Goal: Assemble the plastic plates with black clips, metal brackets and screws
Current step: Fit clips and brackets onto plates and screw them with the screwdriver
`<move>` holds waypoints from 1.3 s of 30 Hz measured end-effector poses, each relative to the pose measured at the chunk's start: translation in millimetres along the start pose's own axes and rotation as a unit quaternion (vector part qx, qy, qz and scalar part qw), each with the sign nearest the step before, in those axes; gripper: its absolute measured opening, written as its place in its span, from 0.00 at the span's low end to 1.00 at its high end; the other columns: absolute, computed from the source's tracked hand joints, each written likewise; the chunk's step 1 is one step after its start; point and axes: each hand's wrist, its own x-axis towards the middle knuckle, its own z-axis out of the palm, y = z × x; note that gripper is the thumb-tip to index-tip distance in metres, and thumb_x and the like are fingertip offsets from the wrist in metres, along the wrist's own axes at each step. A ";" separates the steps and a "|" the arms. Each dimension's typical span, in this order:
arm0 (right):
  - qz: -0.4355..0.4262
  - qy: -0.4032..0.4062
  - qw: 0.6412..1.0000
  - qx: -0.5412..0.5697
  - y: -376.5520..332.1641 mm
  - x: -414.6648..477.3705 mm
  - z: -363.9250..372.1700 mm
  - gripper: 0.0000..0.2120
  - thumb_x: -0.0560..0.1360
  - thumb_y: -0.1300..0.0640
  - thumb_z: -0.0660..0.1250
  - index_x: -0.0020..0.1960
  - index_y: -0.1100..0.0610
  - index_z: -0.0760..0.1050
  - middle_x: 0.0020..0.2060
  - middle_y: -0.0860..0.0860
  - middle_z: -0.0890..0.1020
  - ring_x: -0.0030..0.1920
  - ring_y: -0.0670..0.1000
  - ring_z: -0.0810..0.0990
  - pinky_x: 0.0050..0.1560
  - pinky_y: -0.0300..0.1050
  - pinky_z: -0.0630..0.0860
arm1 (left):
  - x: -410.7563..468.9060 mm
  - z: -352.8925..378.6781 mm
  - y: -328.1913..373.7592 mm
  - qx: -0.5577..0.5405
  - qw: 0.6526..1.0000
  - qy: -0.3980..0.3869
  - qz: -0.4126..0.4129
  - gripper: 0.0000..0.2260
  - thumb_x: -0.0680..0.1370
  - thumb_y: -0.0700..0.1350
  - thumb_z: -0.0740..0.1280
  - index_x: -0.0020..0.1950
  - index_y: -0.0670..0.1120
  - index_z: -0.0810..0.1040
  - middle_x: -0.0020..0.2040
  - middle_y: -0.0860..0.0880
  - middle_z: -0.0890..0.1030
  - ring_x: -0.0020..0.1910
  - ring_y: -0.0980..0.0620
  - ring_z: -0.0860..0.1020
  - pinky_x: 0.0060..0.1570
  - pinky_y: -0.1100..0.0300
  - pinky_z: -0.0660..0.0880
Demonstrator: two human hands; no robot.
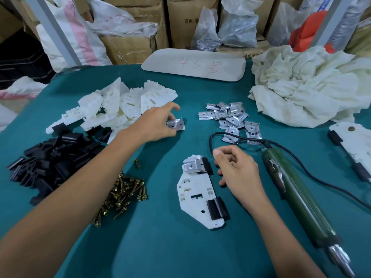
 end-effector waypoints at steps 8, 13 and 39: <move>0.006 -0.007 1.000 -0.001 0.8 -3.4 -2.8 0.05 0.80 0.52 0.69 0.47 0.49 0.81 0.37 0.49 0.82 0.31 0.43 0.79 0.32 0.41 0.79 | -57.5 10.3 0.8 0.008 0.996 0.050 -0.069 0.30 0.73 0.60 0.70 0.71 0.52 0.65 0.52 0.53 0.80 0.51 0.50 0.78 0.47 0.55 0.72; -0.002 -0.002 1.000 -0.014 0.1 -11.2 -0.4 0.05 0.80 0.51 0.68 0.45 0.46 0.80 0.36 0.47 0.84 0.31 0.43 0.80 0.34 0.39 0.79 | -52.3 29.3 32.1 -0.010 0.982 0.093 -0.165 0.36 0.69 0.69 0.70 0.67 0.48 0.66 0.51 0.50 0.76 0.51 0.46 0.75 0.47 0.52 0.73; 0.164 -0.154 0.972 0.063 -15.2 -73.4 -31.7 0.13 0.80 0.68 0.65 0.47 0.56 0.85 0.36 0.50 0.86 0.34 0.46 0.84 0.39 0.36 0.82 | -183.8 26.0 100.3 -0.159 0.985 -0.050 0.044 0.39 0.68 0.55 0.78 0.73 0.65 0.61 0.50 0.61 0.81 0.47 0.61 0.79 0.51 0.64 0.75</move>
